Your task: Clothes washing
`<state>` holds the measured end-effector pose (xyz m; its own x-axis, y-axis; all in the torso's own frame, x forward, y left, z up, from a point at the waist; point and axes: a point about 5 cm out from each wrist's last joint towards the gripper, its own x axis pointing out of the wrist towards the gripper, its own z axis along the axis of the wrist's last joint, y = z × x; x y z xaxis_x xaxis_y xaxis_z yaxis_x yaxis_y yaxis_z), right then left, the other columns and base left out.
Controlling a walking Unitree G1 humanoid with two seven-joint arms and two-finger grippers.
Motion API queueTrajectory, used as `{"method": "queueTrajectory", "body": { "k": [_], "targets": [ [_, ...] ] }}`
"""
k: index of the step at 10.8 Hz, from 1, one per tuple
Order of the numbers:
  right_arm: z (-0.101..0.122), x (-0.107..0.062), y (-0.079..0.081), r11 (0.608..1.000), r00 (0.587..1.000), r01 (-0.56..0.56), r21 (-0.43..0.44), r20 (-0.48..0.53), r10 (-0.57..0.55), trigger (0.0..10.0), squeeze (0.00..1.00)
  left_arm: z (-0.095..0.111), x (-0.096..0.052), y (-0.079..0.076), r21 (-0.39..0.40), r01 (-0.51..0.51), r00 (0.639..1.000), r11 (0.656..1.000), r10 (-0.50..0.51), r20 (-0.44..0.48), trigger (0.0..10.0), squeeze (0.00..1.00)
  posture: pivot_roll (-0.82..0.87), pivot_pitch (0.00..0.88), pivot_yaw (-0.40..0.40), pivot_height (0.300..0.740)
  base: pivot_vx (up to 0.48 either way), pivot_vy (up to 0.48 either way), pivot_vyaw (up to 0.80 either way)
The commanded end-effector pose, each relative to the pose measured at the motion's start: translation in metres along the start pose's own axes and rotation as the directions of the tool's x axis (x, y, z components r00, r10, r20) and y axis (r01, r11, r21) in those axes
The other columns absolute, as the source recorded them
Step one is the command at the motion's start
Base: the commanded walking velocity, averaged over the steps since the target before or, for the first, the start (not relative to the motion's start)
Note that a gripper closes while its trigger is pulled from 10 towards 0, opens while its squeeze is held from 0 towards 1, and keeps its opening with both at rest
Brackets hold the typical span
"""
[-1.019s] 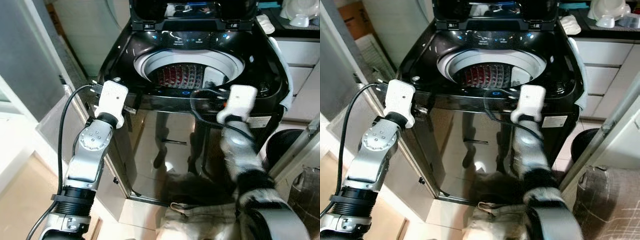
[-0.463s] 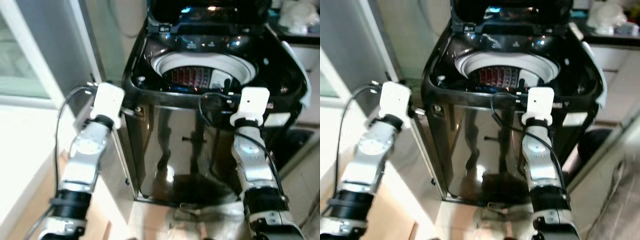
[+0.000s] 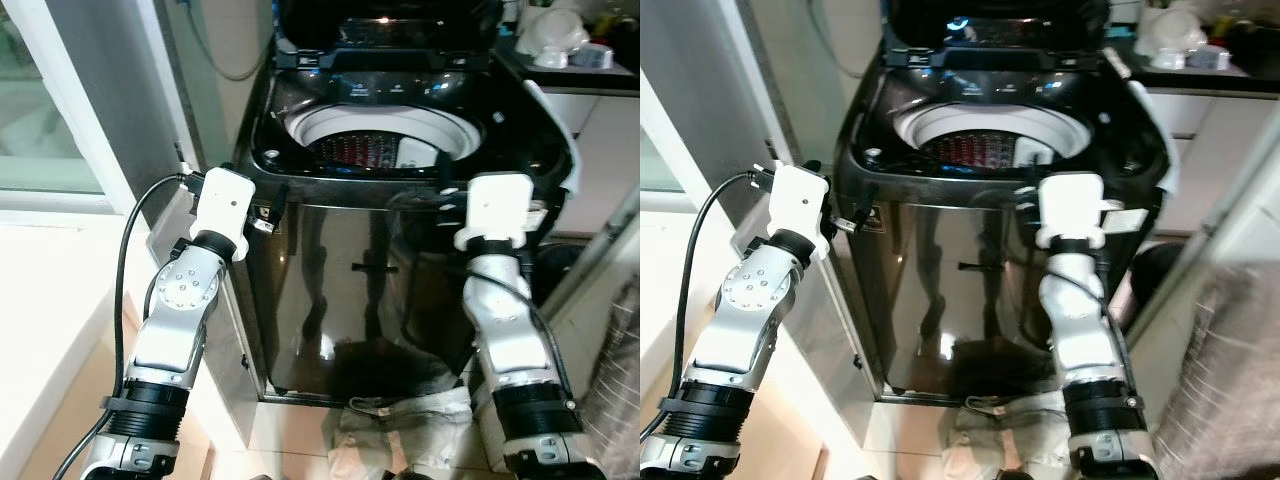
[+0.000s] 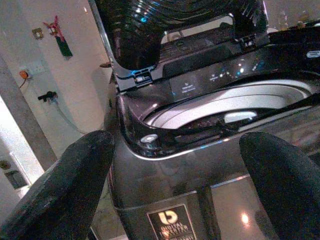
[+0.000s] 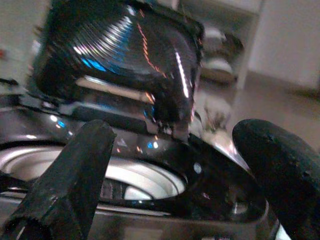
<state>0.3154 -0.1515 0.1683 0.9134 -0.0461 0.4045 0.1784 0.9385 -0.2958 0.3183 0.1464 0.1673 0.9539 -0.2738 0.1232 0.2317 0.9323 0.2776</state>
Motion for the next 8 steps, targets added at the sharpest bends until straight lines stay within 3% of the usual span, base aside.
{"method": "queueTrajectory", "body": {
  "k": [1,2,3,4,6,8],
  "targets": [
    [0.002,-0.004,-0.001,1.000,1.000,-0.007,-0.012,0.019,0.007,10.0,0.00,-0.003,-0.005,0.006,0.005,-0.012,1.000,1.000,0.012,-0.008,10.0,0.00,-0.10,0.000,0.060,0.740,0.000,0.000,0.00],
    [-0.017,-0.014,-0.018,0.995,0.991,0.099,0.018,-0.092,-0.097,10.0,0.00,-0.009,-0.011,0.007,0.018,-0.019,1.000,1.000,0.020,-0.024,10.0,0.00,-0.09,0.000,0.058,0.740,0.000,0.000,0.00],
    [-0.032,-0.024,-0.041,0.978,0.963,0.206,-0.019,-0.173,-0.206,10.0,0.00,-0.009,-0.013,0.012,0.028,-0.050,0.998,0.998,0.050,-0.021,10.0,0.00,-0.08,0.000,0.038,0.740,0.000,0.000,0.00],
    [-0.039,-0.036,-0.055,0.970,0.948,0.234,-0.067,-0.206,-0.243,10.0,0.00,-0.008,-0.017,0.018,0.042,-0.097,0.995,0.994,0.097,-0.006,10.0,0.00,-0.06,0.000,0.021,0.740,0.000,0.000,0.00],
    [-0.042,-0.043,-0.048,0.984,0.965,0.164,-0.075,-0.194,-0.176,10.0,0.00,-0.012,-0.030,0.022,0.008,-0.167,0.986,0.986,0.167,-0.004,10.0,0.00,-0.03,0.000,0.004,0.740,0.000,0.000,0.00],
    [-0.042,-0.043,-0.048,0.984,0.965,0.164,-0.075,-0.194,-0.176,10.0,0.00,-0.012,-0.030,0.022,0.008,-0.167,0.986,0.986,0.167,-0.004,10.0,0.00,-0.03,0.000,0.004,0.740,0.000,0.000,0.00]
  ]
}}
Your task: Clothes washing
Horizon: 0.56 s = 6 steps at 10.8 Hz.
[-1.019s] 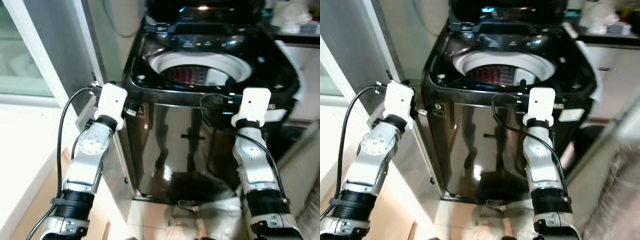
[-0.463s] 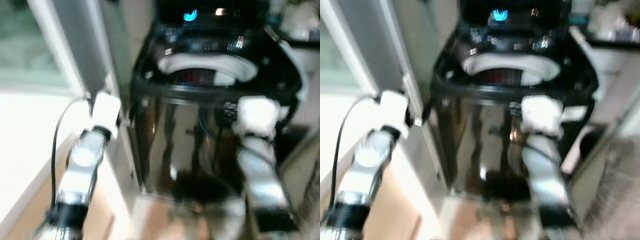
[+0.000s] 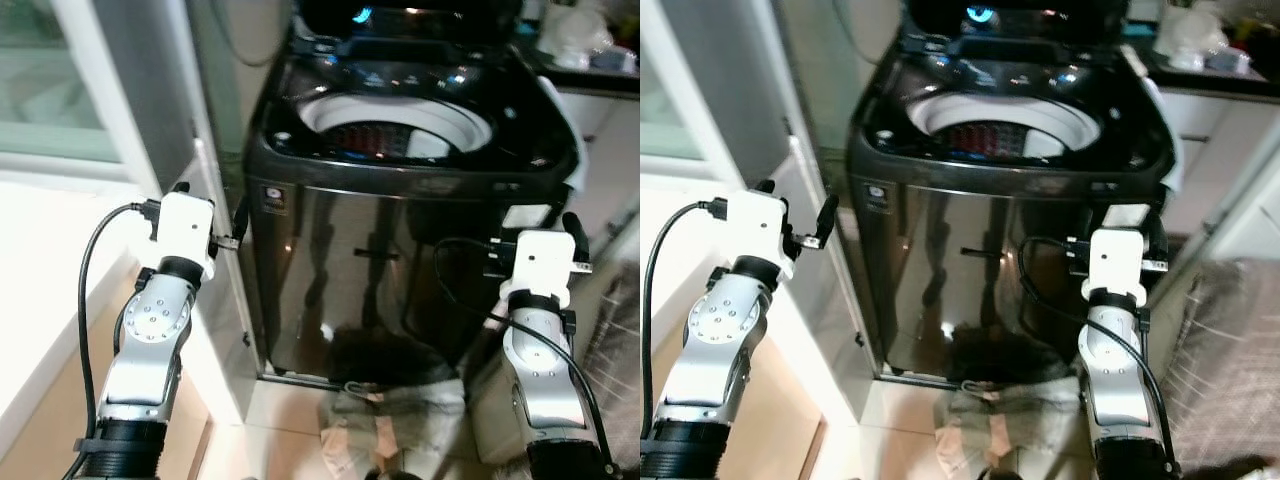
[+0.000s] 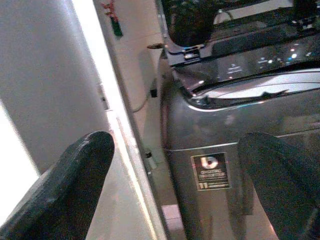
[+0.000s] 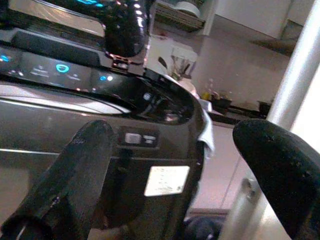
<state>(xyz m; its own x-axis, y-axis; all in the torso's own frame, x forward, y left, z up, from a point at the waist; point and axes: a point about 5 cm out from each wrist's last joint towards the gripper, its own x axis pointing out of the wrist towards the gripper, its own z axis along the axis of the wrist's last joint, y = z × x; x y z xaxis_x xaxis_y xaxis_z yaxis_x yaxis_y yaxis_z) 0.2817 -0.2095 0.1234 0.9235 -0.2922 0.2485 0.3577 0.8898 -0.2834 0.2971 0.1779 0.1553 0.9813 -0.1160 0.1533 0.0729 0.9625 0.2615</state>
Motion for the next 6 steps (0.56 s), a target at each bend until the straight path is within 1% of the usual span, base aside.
{"method": "queueTrajectory", "body": {
  "k": [1,6],
  "targets": [
    [0.0056,0.0025,-0.0003,1.000,1.000,-0.006,-0.005,0.030,0.006,10.0,0.00,0.0025,0.0004,0.0007,0.000,-0.005,1.000,1.000,0.005,0.010,10.0,0.00,-0.03,0.000,0.004,0.740,0.000,0.000,0.00],
    [0.0056,0.0025,-0.0003,1.000,1.000,-0.006,-0.005,0.030,0.006,10.0,0.00,0.0025,0.0004,0.0007,0.000,-0.005,1.000,1.000,0.005,0.010,10.0,0.00,-0.03,0.000,0.004,0.740,0.000,0.000,0.00]
  ]
}}
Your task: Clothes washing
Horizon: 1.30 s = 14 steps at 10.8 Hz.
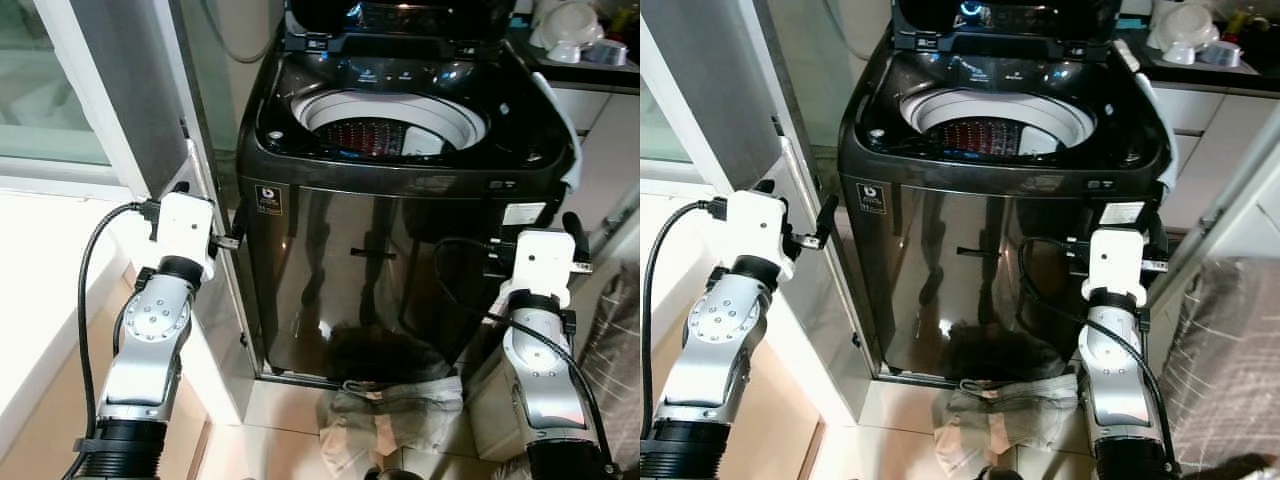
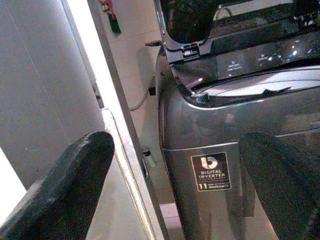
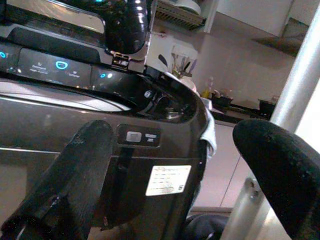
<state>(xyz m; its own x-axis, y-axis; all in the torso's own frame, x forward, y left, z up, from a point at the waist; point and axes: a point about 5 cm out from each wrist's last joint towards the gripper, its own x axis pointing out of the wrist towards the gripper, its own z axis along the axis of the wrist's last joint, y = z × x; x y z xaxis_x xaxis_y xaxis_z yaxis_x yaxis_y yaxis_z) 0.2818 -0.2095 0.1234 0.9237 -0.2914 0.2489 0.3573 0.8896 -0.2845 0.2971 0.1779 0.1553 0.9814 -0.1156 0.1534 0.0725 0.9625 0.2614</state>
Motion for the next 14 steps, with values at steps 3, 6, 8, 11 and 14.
{"method": "queueTrajectory", "body": {
  "k": [3,6,8,11,14],
  "targets": [
    [0.006,0.003,0.000,1.000,1.000,-0.005,-0.004,0.030,0.006,10.0,0.00,0.002,0.000,0.001,0.000,-0.005,1.000,1.000,0.005,0.010,10.0,0.00,-0.03,0.000,0.004,0.740,0.000,0.000,0.00],
    [0.006,0.003,0.000,1.000,1.000,-0.005,-0.004,0.030,0.006,10.0,0.00,0.002,0.000,0.001,0.000,-0.005,1.000,1.000,0.005,0.010,10.0,0.00,-0.03,0.000,0.004,0.740,0.000,0.000,0.00],
    [0.006,0.003,0.000,1.000,1.000,-0.005,-0.004,0.030,0.006,10.0,0.00,0.002,0.000,0.001,0.000,-0.005,1.000,1.000,0.005,0.010,10.0,0.00,-0.03,0.000,0.004,0.740,0.000,0.000,0.00],
    [0.002,0.039,0.046,0.951,0.974,-0.131,0.281,-0.140,0.176,10.0,0.00,0.012,0.030,-0.021,-0.110,0.056,0.998,0.992,-0.055,0.015,10.0,0.00,-0.09,0.000,-0.007,0.740,-0.274,0.000,0.00],
    [0.007,0.043,0.060,0.939,0.965,-0.184,0.289,-0.126,0.228,10.0,0.00,0.014,0.026,-0.027,-0.091,0.086,0.996,0.992,-0.084,0.026,10.0,0.00,-0.06,0.000,-0.014,0.740,-0.279,0.000,0.00]
  ]
}}
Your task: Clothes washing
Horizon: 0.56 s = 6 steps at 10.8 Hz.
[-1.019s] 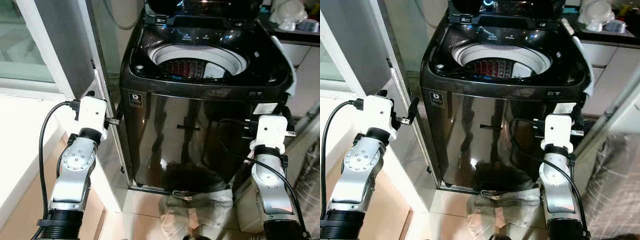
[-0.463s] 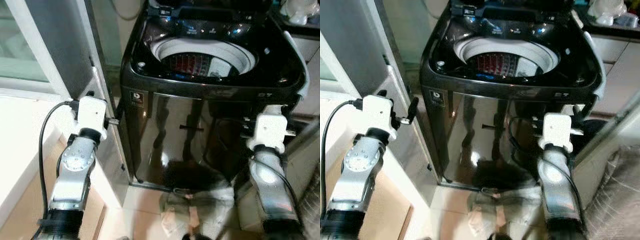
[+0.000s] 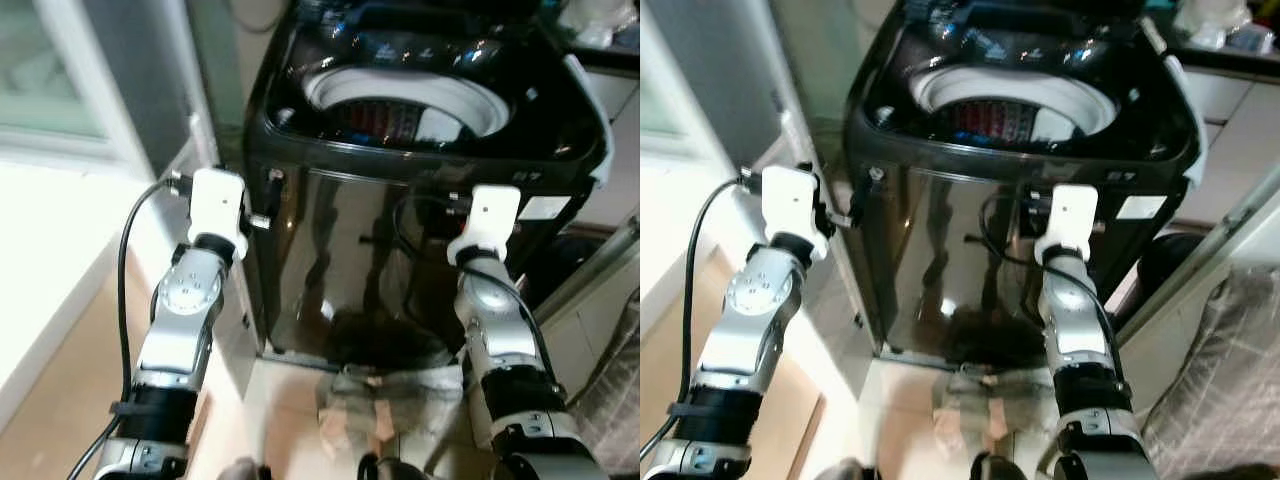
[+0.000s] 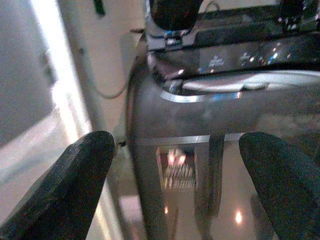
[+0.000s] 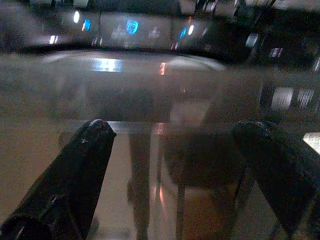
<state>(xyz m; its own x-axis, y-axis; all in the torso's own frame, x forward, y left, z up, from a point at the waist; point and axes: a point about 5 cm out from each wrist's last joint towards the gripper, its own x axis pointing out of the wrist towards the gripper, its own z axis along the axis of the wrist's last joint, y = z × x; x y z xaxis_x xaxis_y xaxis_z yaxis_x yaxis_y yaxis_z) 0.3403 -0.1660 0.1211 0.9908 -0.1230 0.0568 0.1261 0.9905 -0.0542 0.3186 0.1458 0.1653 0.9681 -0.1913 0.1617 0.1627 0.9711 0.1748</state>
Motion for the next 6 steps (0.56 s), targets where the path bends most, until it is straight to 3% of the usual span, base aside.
{"method": "queueTrajectory", "body": {
  "k": [1,4,6],
  "targets": [
    [0.003,0.004,0.002,1.000,1.000,-0.007,0.018,0.004,0.007,10.0,0.00,0.002,0.000,-0.002,0.011,0.017,1.000,1.000,-0.017,0.004,10.0,0.00,-0.06,0.000,-0.012,0.740,-0.281,0.000,0.00],
    [0.003,0.007,0.000,1.000,1.000,-0.010,0.026,0.009,0.009,10.0,0.00,0.002,0.005,-0.002,0.023,0.028,1.000,0.999,-0.029,0.008,10.0,0.00,-0.07,0.000,-0.004,0.740,-0.280,0.000,0.00],
    [-0.002,0.001,-0.009,1.000,1.000,0.010,0.018,0.013,-0.010,10.0,0.00,-0.001,0.007,0.001,0.038,0.025,1.000,0.999,-0.025,-0.007,10.0,0.00,-0.08,0.000,0.000,0.740,0.000,0.000,0.00]
  ]
}}
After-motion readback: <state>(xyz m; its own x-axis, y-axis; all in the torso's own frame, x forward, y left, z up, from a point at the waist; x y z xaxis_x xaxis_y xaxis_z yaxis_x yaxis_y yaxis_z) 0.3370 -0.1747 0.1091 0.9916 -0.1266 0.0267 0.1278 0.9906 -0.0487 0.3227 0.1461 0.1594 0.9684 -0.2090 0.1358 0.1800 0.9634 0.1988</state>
